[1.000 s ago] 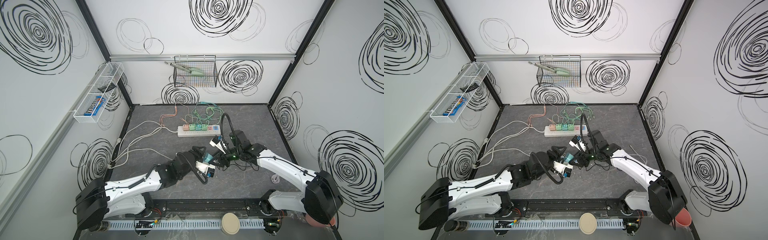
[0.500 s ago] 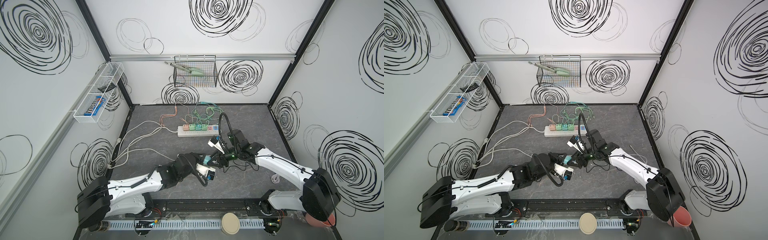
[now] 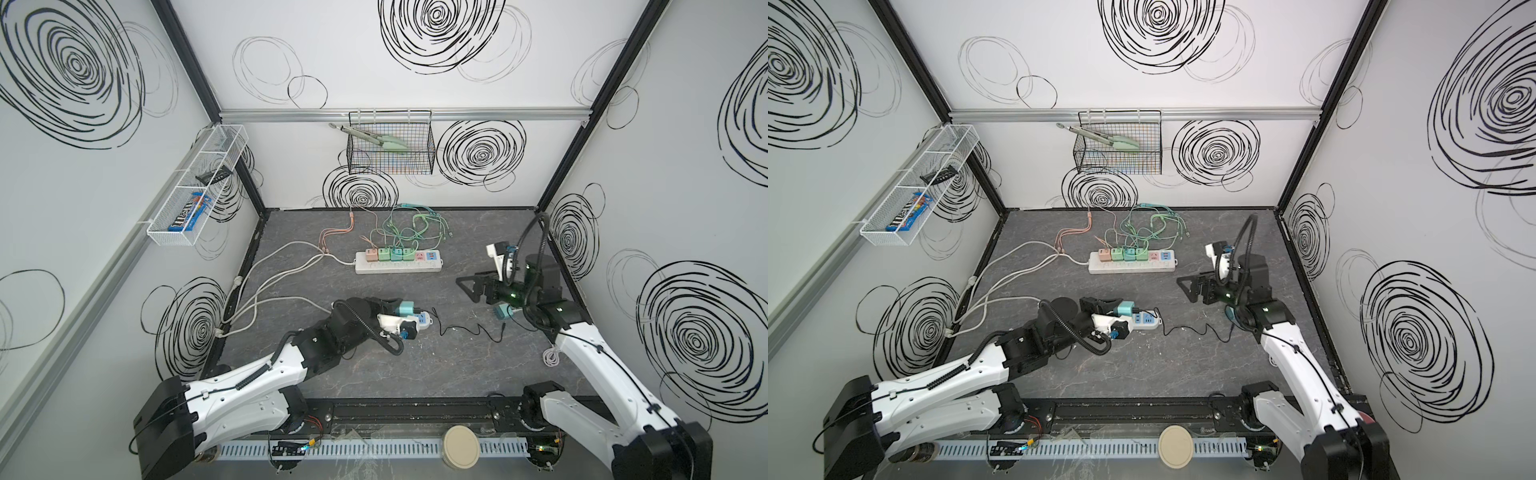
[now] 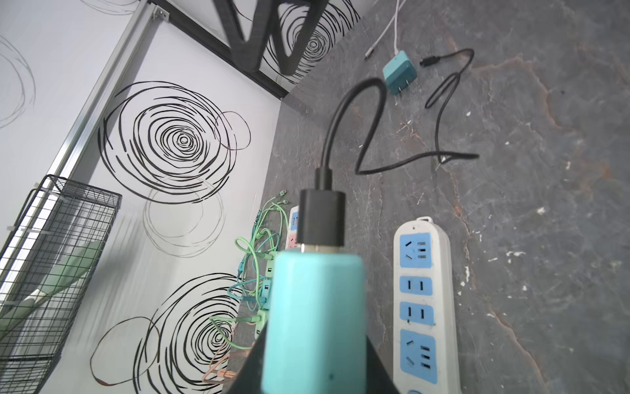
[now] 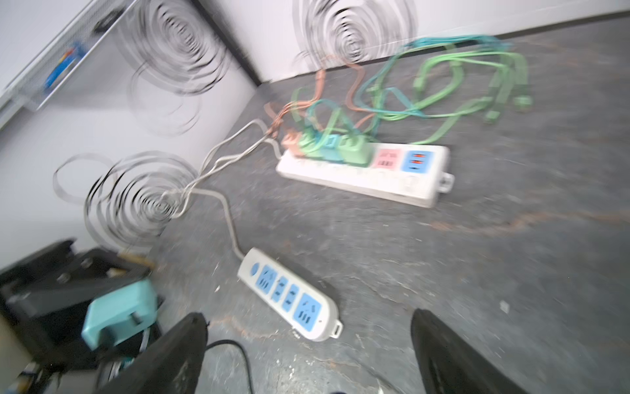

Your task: Insert the plug

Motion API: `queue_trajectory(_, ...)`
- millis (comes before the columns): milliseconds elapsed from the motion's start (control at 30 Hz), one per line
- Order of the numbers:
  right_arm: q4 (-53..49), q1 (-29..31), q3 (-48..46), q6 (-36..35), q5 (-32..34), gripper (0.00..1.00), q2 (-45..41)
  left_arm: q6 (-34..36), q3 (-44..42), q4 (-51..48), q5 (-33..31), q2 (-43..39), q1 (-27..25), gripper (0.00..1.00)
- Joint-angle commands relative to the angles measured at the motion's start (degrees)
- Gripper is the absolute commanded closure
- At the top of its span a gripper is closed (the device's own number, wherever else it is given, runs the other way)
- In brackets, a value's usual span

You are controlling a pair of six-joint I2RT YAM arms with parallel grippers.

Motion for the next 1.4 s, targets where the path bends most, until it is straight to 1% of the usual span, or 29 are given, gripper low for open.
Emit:
queue_trajectory(0,-2.4,-6.3,-4.3,13.1,1.2,0.03,-1.6,-5.3,0.6,1.4,2.6,-1.0,0.5,1.0)
queue_trajectory(33,-3.0,-8.1,-5.5,16.3,-1.0,0.03,-1.3,-5.5,0.6,1.7,2.8,-1.1,0.6,1.0)
queue_trajectory(100,-3.0,-9.3,-8.3,21.3,-4.3,0.03,-0.1,-5.8,0.4,2.2,3.1,-1.1,0.7,1.0)
queue_trajectory(233,-0.5,-8.7,-14.4,31.7,-12.6,0.03,4.0,-5.7,-0.1,2.7,4.0,-1.1,1.1,1.0)
queue_trajectory(300,-1.9,-7.5,-15.7,34.2,-12.6,0.02,5.2,-5.8,-0.3,2.9,4.2,-1.3,1.2,1.0)
queue_trajectory(400,-5.9,-5.4,-15.3,34.4,-8.9,0.03,4.6,-6.2,-0.8,3.5,4.6,-1.8,1.6,1.0)
queue_trajectory(467,-5.7,-4.5,-16.2,36.0,-8.4,0.03,3.5,-6.3,-1.2,3.9,4.8,-1.9,1.7,1.0)
queue_trajectory(567,3.3,-2.8,-21.7,44.2,-11.6,0.02,2.6,-6.5,-1.5,4.1,5.1,-1.9,1.8,1.0)
queue_trajectory(600,6.9,-1.7,-23.5,47.2,-11.9,0.0,2.7,-6.6,-1.5,4.3,5.2,-1.8,1.9,1.0)
queue_trajectory(633,9.7,-0.6,-24.7,49.2,-11.2,0.02,2.8,-6.7,-1.5,4.2,5.4,-1.9,1.9,1.0)
queue_trajectory(667,11.4,0.5,-25.3,50.6,-10.2,0.05,3.1,-6.8,-1.6,4.2,5.7,-2.0,1.9,1.0)
queue_trajectory(733,14.1,2.1,-25.4,52.1,-8.3,0.09,3.7,-7.0,-1.6,4.0,6.3,-2.2,2.0,1.0)
queue_trajectory(800,17.2,3.1,-25.2,52.7,-6.6,0.23,4.4,-7.5,-1.7,3.9,6.9,-2.6,2.1,1.0)
queue_trajectory(900,22.7,3.4,-25.6,54.0,-6.3,0.52,6.3,-8.2,-1.5,3.4,8.1,-3.0,2.3,1.0)
queue_trajectory(933,23.0,3.6,-24.9,53.2,-5.9,0.63,6.7,-8.6,-1.1,2.7,8.5,-3.2,2.3,1.0)
queue_trajectory(1000,20.7,4.5,-21.4,49.3,-3.8,0.79,6.6,-10.1,0.1,1.0,8.9,-3.4,2.7,1.0)
queue_trajectory(1067,18.1,6.3,-15.9,43.8,-0.3,0.87,6.4,-13.8,2.1,-0.9,9.0,-2.9,3.4,1.0)
queue_trajectory(1133,16.8,7.9,-9.5,38.0,2.8,0.95,7.7,-20.6,6.0,-4.6,7.4,-0.7,3.5,1.0)
queue_trajectory(1167,16.8,8.7,-6.7,35.8,3.7,0.98,8.6,-24.8,7.3,-5.0,5.8,0.2,3.3,1.0)
queue_trajectory(1233,17.9,10.8,-1.1,30.7,4.9,1.0,11.2,-36.0,7.8,-2.6,1.7,1.3,3.3,1.0)
queue_trajectory(1300,20.6,13.5,3.3,26.2,4.7,1.0,14.3,-46.0,5.2,2.4,-0.3,0.7,3.3,1.0)
queue_trajectory(1367,23.0,17.7,8.7,20.0,4.5,1.0,19.0,-54.6,0.9,8.3,-2.0,-0.5,3.3,1.0)
